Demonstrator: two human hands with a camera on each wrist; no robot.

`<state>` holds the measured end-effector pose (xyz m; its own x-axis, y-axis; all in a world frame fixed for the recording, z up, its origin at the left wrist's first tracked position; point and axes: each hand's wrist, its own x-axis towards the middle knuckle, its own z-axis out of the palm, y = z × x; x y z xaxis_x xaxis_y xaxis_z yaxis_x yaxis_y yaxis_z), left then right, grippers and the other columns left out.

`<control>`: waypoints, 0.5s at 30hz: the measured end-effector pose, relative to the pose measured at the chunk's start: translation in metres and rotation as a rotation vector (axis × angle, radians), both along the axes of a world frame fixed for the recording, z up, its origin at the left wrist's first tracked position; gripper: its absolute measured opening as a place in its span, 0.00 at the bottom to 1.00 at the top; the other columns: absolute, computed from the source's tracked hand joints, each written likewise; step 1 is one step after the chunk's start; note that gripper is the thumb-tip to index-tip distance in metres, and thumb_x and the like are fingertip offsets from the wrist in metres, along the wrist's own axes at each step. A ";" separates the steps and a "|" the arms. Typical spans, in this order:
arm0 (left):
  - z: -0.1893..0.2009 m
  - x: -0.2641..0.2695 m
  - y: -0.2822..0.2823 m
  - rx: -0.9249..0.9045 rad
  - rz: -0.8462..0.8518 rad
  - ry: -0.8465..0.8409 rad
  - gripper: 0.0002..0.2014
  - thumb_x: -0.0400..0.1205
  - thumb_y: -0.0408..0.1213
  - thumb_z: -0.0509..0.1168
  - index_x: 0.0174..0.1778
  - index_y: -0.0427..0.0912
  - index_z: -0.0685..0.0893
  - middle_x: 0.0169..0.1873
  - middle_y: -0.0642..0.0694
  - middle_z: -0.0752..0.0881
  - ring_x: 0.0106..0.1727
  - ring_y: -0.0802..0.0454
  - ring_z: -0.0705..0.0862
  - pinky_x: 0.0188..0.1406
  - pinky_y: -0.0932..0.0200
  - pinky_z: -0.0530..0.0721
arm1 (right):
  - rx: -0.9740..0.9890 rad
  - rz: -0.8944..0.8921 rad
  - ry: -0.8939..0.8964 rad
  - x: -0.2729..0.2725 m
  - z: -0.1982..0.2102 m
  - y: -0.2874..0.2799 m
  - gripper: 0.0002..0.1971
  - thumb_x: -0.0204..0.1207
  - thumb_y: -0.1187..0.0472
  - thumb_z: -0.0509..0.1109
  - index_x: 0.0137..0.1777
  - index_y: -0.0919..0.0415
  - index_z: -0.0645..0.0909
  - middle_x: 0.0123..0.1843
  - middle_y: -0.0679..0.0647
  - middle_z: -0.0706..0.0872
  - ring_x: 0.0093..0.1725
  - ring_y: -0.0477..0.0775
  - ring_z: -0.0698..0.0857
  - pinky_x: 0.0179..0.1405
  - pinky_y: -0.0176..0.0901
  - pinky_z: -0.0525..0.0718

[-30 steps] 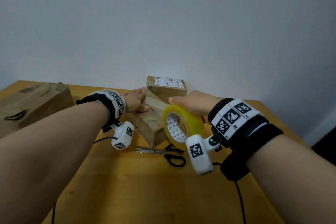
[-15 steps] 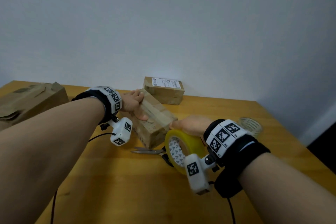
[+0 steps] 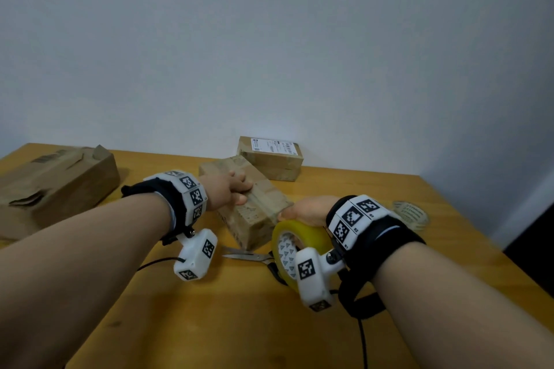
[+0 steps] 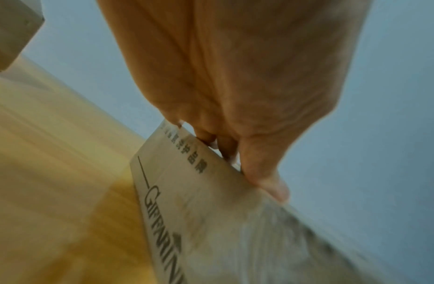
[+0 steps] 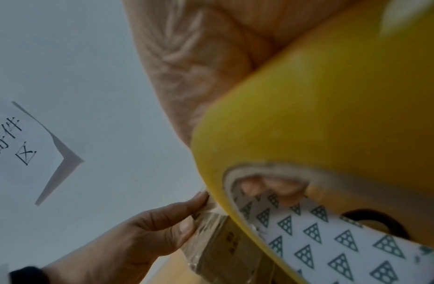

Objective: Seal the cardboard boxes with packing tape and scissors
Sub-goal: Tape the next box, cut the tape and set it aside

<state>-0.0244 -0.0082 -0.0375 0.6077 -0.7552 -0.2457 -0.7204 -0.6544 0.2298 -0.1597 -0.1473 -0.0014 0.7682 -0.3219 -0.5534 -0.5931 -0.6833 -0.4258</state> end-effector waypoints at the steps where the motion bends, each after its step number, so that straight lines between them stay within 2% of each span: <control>1: -0.001 -0.004 -0.001 -0.016 -0.019 -0.027 0.24 0.89 0.42 0.52 0.83 0.52 0.61 0.84 0.51 0.55 0.85 0.51 0.51 0.81 0.49 0.52 | -0.029 0.017 -0.007 -0.002 0.000 0.001 0.22 0.90 0.60 0.56 0.80 0.68 0.66 0.80 0.63 0.72 0.77 0.60 0.73 0.67 0.41 0.71; 4: -0.002 -0.012 -0.003 -0.067 -0.015 -0.101 0.20 0.88 0.36 0.53 0.76 0.54 0.74 0.77 0.49 0.72 0.79 0.46 0.67 0.75 0.54 0.67 | -0.106 0.029 -0.015 -0.003 -0.002 0.006 0.22 0.88 0.57 0.58 0.78 0.65 0.71 0.79 0.62 0.74 0.77 0.61 0.73 0.72 0.46 0.71; 6: 0.002 -0.021 -0.005 -0.070 -0.017 -0.116 0.19 0.87 0.38 0.55 0.73 0.54 0.76 0.75 0.48 0.74 0.79 0.46 0.67 0.75 0.52 0.68 | -0.141 0.006 -0.001 -0.003 -0.003 0.008 0.21 0.90 0.57 0.54 0.78 0.66 0.71 0.78 0.63 0.74 0.76 0.62 0.74 0.70 0.46 0.71; 8: 0.006 -0.037 -0.007 -0.030 -0.052 -0.097 0.22 0.87 0.44 0.56 0.79 0.51 0.68 0.81 0.47 0.64 0.83 0.47 0.58 0.79 0.48 0.59 | -0.161 0.012 -0.030 -0.004 -0.001 0.011 0.21 0.91 0.57 0.52 0.78 0.66 0.72 0.77 0.64 0.76 0.73 0.64 0.76 0.69 0.47 0.72; 11: 0.003 -0.060 -0.009 0.023 -0.095 -0.067 0.41 0.82 0.56 0.62 0.85 0.45 0.50 0.85 0.47 0.49 0.85 0.48 0.47 0.82 0.47 0.45 | -0.179 0.060 -0.016 -0.004 -0.002 0.011 0.21 0.90 0.56 0.52 0.77 0.66 0.72 0.75 0.63 0.77 0.63 0.59 0.78 0.64 0.47 0.73; 13: -0.005 -0.061 -0.011 0.084 -0.114 -0.131 0.44 0.81 0.55 0.63 0.85 0.44 0.45 0.85 0.46 0.45 0.85 0.49 0.45 0.83 0.47 0.43 | -0.173 0.048 -0.010 -0.003 -0.002 0.011 0.22 0.91 0.55 0.52 0.77 0.67 0.72 0.76 0.64 0.76 0.67 0.61 0.77 0.65 0.46 0.72; 15: -0.008 -0.055 -0.013 0.118 -0.082 -0.164 0.42 0.84 0.51 0.61 0.85 0.43 0.42 0.85 0.45 0.44 0.85 0.48 0.45 0.83 0.46 0.45 | -0.162 0.033 -0.034 -0.005 0.000 0.013 0.23 0.90 0.53 0.53 0.77 0.68 0.70 0.76 0.65 0.76 0.73 0.63 0.76 0.70 0.47 0.72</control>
<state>-0.0795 -0.0212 -0.0454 0.5847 -0.7755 -0.2383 -0.7936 -0.6077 0.0303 -0.1644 -0.1343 -0.0015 0.7974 -0.3788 -0.4698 -0.5561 -0.7636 -0.3281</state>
